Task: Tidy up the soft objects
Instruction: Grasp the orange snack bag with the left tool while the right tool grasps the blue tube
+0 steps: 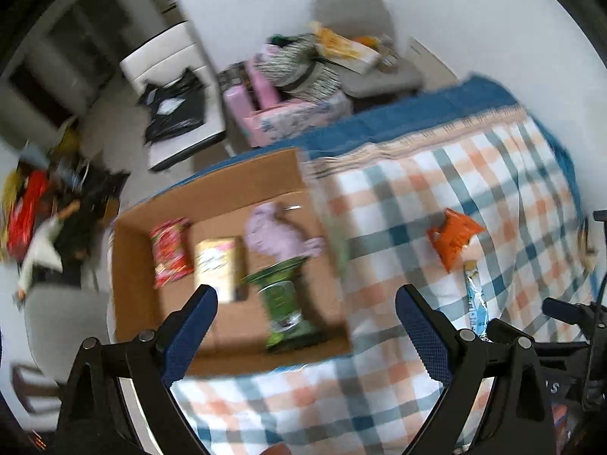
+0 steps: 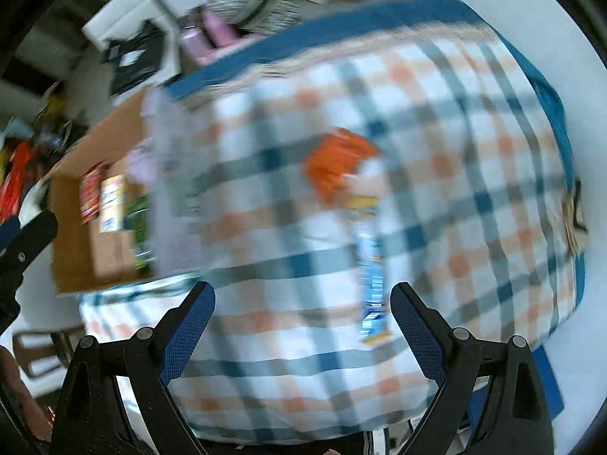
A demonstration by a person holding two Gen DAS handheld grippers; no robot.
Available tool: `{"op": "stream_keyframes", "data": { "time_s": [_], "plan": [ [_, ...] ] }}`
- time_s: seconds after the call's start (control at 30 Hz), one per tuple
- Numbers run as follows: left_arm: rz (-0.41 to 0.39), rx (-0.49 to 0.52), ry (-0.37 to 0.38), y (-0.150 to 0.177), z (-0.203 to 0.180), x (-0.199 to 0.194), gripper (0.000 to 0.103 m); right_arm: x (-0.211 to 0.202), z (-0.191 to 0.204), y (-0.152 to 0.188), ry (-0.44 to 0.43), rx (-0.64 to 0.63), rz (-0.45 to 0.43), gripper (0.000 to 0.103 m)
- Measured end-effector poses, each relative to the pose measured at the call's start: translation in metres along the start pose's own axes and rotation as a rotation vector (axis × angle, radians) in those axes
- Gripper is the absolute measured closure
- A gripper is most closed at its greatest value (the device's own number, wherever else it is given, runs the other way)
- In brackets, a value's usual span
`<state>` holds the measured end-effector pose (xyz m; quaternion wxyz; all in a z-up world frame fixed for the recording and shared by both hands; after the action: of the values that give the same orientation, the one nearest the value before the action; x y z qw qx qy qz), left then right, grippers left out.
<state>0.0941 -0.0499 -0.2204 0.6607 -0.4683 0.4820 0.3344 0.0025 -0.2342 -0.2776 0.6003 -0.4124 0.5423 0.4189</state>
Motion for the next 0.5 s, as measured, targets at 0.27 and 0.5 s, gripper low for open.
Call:
{"op": "stream_keyframes", "data": {
  "time_s": [0.27,0.5],
  "plan": [
    [0.127,0.231,-0.002,-0.039,-0.101,0.086,0.007,0.065,-0.072,0.001,0.012,0.097,0.09,0.007],
    [0.238,0.373,0.051,-0.047,-0.158,0.148,0.007,0.106,-0.085,0.003,-0.016,0.113,0.163,0.008]
  ]
}}
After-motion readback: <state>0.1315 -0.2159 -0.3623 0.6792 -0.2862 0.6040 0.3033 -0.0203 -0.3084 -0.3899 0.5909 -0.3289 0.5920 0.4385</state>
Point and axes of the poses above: each gripper's, at about its wrist camera, not at the fingertips, and x roughly the way its jaws point, z to its left, y to its underside, the point moved 8 cm from there along x, roughly the way its jaws point, and after that the axes turned 1 degree about y, right-handed, at the moved point
